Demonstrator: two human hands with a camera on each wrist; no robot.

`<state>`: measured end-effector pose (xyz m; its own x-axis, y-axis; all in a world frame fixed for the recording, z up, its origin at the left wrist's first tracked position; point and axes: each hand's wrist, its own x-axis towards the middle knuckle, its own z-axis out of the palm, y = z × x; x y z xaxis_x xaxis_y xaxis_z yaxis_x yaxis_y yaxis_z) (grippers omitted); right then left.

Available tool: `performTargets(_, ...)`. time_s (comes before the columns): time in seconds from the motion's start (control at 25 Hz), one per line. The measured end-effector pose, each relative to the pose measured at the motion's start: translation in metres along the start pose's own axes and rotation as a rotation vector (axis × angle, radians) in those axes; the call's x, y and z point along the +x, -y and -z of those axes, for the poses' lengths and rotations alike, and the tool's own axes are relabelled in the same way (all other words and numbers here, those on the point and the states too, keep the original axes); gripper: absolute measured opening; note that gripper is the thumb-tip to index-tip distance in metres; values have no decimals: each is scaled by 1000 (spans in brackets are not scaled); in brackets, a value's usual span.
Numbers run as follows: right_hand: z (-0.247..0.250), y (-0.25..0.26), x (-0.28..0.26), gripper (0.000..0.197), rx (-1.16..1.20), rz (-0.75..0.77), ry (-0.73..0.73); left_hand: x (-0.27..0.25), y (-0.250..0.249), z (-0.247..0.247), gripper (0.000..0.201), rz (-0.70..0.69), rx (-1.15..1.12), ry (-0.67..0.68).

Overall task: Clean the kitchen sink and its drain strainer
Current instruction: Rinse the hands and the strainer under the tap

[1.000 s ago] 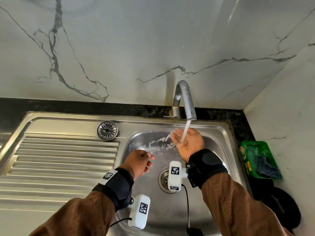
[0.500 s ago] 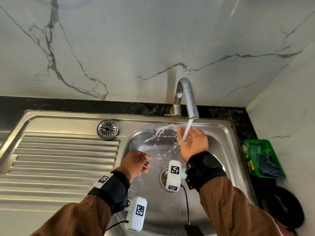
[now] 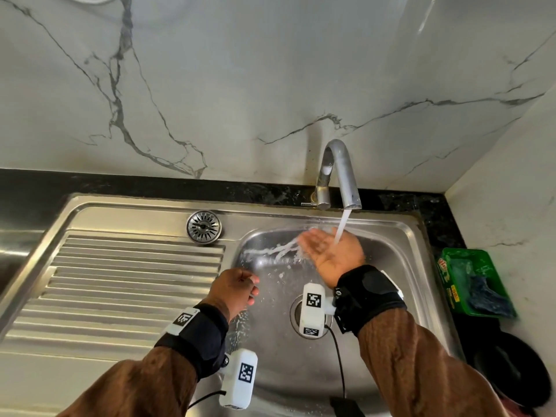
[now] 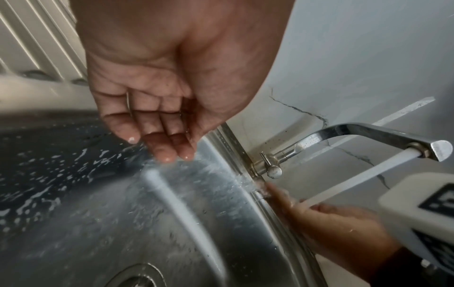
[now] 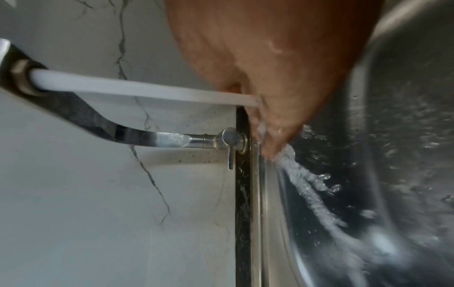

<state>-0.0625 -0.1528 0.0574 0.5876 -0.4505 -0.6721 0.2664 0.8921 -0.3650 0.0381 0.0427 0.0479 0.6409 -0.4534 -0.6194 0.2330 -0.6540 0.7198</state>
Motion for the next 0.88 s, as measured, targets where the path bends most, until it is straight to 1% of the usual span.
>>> performTargets(0.04,0,1,3,47,66,44,-24,-1,2,3,23,1,12,-16)
performTargets(0.08,0,2,4,44,70,39,-23,-2,4,6,23,2,24,-33)
performTargets(0.16,-2,0,-2,43,-92,-91,45,-2,7,13,24,-1,61,-76)
performTargets(0.2,-3,-1,-4,43,-146,-125,69,-3,9,15,24,1,67,-96)
performTargets(0.24,-2,1,-2,41,-132,-94,51,-3,10,18,24,5,60,-112)
performTargets(0.32,1,6,3,36,-58,39,-16,-7,11,21,24,7,50,-134)
performTargets(0.36,0,6,3,35,-53,46,-10,-9,12,22,24,7,52,-140)
performTargets(0.44,-5,2,-2,39,-104,-58,86,-11,14,24,24,13,44,-154)
performTargets(0.48,-7,0,-3,41,-111,-81,100,-12,14,24,24,17,35,-162)
performTargets(0.52,-9,-1,-2,42,-70,-47,78,-13,15,24,24,19,32,-168)
performTargets(0.6,-10,0,2,36,24,76,0,-14,18,24,24,20,30,-172)
performTargets(0.64,-10,-1,2,36,11,66,9,-15,19,24,24,20,29,-172)
performTargets(0.72,-10,-7,-1,41,-62,-74,93,-15,21,25,24,21,28,-177)
performTargets(0.76,-10,-9,0,44,-53,-98,97,-16,23,26,24,20,35,-185)
performTargets(0.8,-8,-7,2,45,3,-45,51,-16,25,28,24,16,45,-194)
performTargets(0.84,-7,-4,4,45,71,44,-3,-17,26,29,24,11,51,-200)
performTargets(0.88,-6,-2,7,44,97,96,-18,-17,27,31,24,5,52,-202)
